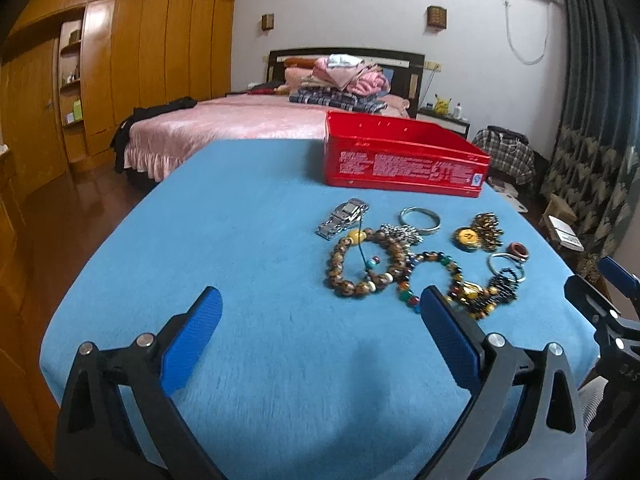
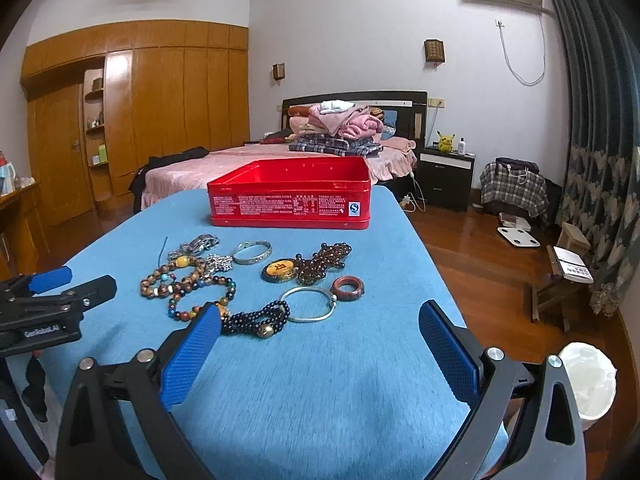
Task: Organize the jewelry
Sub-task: 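Grasp the wooden bead bracelet with the left tool while the right tool grasps the brown ring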
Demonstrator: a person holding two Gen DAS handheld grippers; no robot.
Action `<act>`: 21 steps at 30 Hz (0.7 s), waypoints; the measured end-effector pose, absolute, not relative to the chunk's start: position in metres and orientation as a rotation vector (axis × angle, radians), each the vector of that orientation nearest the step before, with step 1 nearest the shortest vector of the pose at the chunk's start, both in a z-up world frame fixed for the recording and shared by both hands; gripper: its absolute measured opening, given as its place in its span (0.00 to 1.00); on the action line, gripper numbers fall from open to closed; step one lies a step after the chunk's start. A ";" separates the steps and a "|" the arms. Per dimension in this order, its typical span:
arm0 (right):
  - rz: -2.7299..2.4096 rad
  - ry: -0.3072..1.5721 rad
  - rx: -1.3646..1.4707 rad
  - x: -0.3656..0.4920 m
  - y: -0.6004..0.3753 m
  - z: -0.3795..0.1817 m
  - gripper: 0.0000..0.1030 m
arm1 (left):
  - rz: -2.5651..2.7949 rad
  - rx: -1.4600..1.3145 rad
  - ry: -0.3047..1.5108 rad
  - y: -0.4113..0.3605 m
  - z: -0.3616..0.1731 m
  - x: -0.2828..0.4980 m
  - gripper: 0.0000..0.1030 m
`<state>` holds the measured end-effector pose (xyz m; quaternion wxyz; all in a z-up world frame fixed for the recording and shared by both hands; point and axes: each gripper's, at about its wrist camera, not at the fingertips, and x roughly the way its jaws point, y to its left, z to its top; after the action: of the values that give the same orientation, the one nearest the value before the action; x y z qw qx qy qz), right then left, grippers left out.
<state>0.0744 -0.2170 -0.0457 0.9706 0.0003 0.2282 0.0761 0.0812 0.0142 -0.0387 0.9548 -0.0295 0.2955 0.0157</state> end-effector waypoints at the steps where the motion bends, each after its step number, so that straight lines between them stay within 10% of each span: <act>1: 0.157 0.465 -0.001 0.077 -0.216 -0.046 0.94 | 0.036 -0.063 0.611 0.015 -0.039 0.086 0.90; 12: 0.136 0.528 -0.013 0.116 -0.216 -0.050 0.89 | 0.056 -0.125 0.826 0.023 -0.054 0.155 0.58; 21: 0.074 0.695 0.018 0.162 -0.240 -0.057 0.58 | 0.079 -0.073 0.832 0.016 -0.055 0.167 0.59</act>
<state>0.1619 -0.2396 -0.0569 0.9396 0.0087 0.3403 0.0364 0.1675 0.0165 -0.0553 0.9133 -0.0353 0.4039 0.0384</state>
